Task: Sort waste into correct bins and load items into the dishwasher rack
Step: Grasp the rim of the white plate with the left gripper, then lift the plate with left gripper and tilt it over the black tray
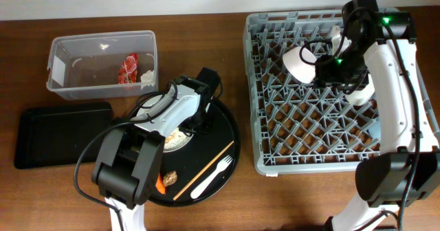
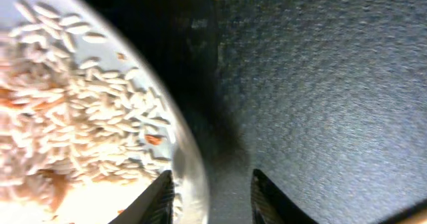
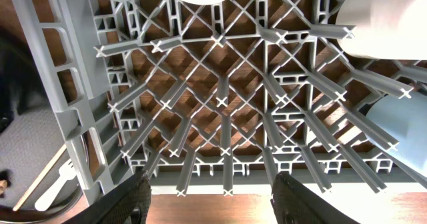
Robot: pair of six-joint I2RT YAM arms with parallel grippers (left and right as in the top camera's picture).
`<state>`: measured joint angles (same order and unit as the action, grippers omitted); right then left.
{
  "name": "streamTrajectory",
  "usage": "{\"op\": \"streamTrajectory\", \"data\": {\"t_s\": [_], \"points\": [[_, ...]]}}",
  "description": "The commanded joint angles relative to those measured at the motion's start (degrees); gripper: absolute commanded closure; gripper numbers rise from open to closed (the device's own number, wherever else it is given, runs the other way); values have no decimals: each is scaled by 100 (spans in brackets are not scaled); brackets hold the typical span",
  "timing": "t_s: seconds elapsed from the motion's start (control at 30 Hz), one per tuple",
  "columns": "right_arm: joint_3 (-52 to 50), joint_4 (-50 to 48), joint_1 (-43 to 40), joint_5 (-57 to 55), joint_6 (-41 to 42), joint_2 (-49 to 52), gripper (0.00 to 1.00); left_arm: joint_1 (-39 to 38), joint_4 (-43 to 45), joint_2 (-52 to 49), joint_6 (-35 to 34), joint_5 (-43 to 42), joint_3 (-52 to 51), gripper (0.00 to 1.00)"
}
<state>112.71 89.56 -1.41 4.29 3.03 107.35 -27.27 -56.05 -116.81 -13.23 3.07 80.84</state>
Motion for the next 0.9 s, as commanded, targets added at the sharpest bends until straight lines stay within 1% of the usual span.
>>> {"op": "streamTrajectory", "data": {"t_s": [0.0,0.13,0.37,0.5,0.57,0.63,0.73,0.87], "points": [[-4,9,26,-26,50,15,38,-37,31,-61,-22,282,-57,71],[-4,13,26,-26,50,15,38,-37,105,-61,-22,282,-57,84],[-4,92,26,-28,48,15,38,-37,201,-61,-22,278,-57,94],[-4,107,26,-31,46,15,38,-37,157,-61,-22,280,-107,96],[-4,111,26,-31,46,15,38,-37,160,-61,-22,282,-177,99],[-4,111,26,-31,46,15,38,-37,155,-61,-22,306,-192,99],[-4,116,26,-28,46,13,38,-37,114,-59,-22,568,-184,99],[-4,133,26,-28,48,15,38,-37,-260,-59,-20,1294,-76,99]]}}
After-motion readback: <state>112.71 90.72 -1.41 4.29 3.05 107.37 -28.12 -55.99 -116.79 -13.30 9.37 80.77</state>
